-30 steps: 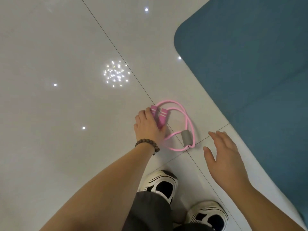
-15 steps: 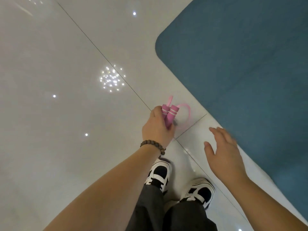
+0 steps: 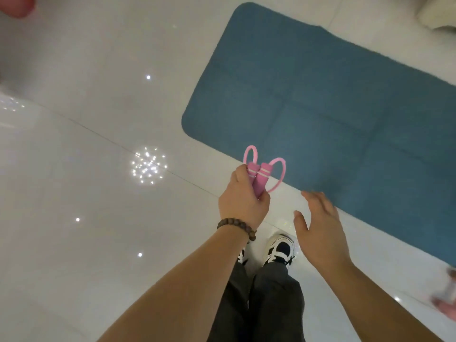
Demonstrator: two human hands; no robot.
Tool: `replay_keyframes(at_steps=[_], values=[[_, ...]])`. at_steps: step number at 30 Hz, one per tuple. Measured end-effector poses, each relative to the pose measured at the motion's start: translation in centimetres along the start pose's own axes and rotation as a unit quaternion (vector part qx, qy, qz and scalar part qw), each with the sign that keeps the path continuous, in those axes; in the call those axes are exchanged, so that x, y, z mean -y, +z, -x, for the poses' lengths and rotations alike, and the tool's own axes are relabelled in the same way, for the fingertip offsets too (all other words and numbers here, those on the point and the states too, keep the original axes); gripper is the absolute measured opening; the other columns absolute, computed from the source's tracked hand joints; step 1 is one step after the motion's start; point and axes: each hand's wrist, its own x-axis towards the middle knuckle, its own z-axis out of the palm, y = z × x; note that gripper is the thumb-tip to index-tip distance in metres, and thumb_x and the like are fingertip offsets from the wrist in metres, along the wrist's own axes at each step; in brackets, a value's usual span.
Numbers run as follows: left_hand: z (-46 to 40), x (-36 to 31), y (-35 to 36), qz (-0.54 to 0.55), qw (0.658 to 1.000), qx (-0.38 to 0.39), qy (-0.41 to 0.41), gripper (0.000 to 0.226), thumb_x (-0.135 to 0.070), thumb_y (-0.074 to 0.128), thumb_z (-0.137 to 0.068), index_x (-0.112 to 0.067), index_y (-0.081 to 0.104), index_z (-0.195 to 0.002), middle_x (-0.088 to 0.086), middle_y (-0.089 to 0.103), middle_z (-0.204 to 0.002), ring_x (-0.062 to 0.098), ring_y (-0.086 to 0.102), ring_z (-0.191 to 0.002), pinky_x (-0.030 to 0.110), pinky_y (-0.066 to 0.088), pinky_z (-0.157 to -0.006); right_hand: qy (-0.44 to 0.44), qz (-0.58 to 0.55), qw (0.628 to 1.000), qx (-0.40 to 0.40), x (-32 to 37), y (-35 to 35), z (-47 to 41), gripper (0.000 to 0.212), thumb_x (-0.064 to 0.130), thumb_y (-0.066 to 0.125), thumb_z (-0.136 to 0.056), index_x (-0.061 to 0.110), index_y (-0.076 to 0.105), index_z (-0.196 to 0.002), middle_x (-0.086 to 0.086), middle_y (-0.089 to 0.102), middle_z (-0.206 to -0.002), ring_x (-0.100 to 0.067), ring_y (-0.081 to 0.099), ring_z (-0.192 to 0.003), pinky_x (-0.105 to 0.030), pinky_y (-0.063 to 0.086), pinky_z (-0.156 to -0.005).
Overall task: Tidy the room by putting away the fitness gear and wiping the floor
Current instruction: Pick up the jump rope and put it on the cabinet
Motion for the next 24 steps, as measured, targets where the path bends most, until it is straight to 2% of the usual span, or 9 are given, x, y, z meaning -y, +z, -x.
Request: replay_keyframes(at_steps=[3,7,12,14,18,24], values=[[1.4,-3.7,-1.9,-0.023,0.999,0.014,0.041,0.047,-0.03,0.061,-0.083,-0.015,0.04,-0.122,0.0,0.054,-0.114,0.025,0.06,-0.087,0.035,0.05,-0.07,0.024,-0.036,0.998,-0.047,-0.8,-3.4,2.2,0.044,0.021,0.05,-0.095,0.015,0.044,-0.139,-0.006,0.037,-0.149,-0.025,0.029,-0.139,-0.042,0.03,-0.113],[3.9,-8.3,-2.5,-0.061,0.992,0.04,0.102,0.045,-0.03,0.061,-0.083,-0.014,0.041,-0.12,0.001,0.055,-0.113,0.025,0.059,-0.082,0.032,0.046,-0.065,0.077,-0.097,0.985,-0.119,-3.4,-7.5,5.5,0.043,0.019,0.051,-0.095,0.013,0.045,-0.137,-0.007,0.04,-0.146,-0.025,0.032,-0.136,-0.04,0.031,-0.111],[8.7,-14.2,-0.4,-0.104,0.975,0.09,0.174,0.043,-0.033,0.06,-0.085,-0.014,0.042,-0.119,0.001,0.056,-0.111,0.023,0.057,-0.076,0.03,0.039,-0.061,0.148,-0.137,0.963,-0.181,-9.1,-10.9,11.2,0.045,0.02,0.05,-0.095,0.012,0.044,-0.139,-0.007,0.038,-0.149,-0.023,0.028,-0.14,-0.039,0.027,-0.114],[11.1,-16.2,1.0,-0.127,0.964,0.111,0.204,0.044,-0.033,0.059,-0.085,-0.014,0.041,-0.12,0.001,0.055,-0.11,0.021,0.053,-0.074,0.03,0.038,-0.061,0.182,-0.153,0.951,-0.198,-11.8,-11.6,13.6,0.046,0.02,0.051,-0.095,0.013,0.043,-0.14,-0.008,0.035,-0.151,-0.023,0.025,-0.142,-0.039,0.024,-0.115],[15.5,-20.0,4.6,-0.167,0.945,0.14,0.245,0.043,-0.032,0.059,-0.085,-0.013,0.041,-0.12,0.003,0.055,-0.111,0.027,0.059,-0.08,0.03,0.038,-0.06,0.241,-0.172,0.93,-0.216,-17.6,-12.3,17.6,0.047,0.022,0.05,-0.096,0.013,0.042,-0.141,-0.009,0.033,-0.152,-0.024,0.023,-0.143,-0.039,0.023,-0.116],[21.6,-25.5,11.3,-0.204,0.926,0.155,0.278,0.045,-0.029,0.059,-0.084,-0.011,0.043,-0.122,0.007,0.055,-0.113,0.033,0.061,-0.083,0.032,0.039,-0.062,0.289,-0.223,0.904,-0.222,-27.2,-13.5,22.0,0.05,0.021,0.05,-0.095,0.013,0.038,-0.143,-0.009,0.031,-0.153,-0.023,0.021,-0.144,-0.035,0.018,-0.117]])
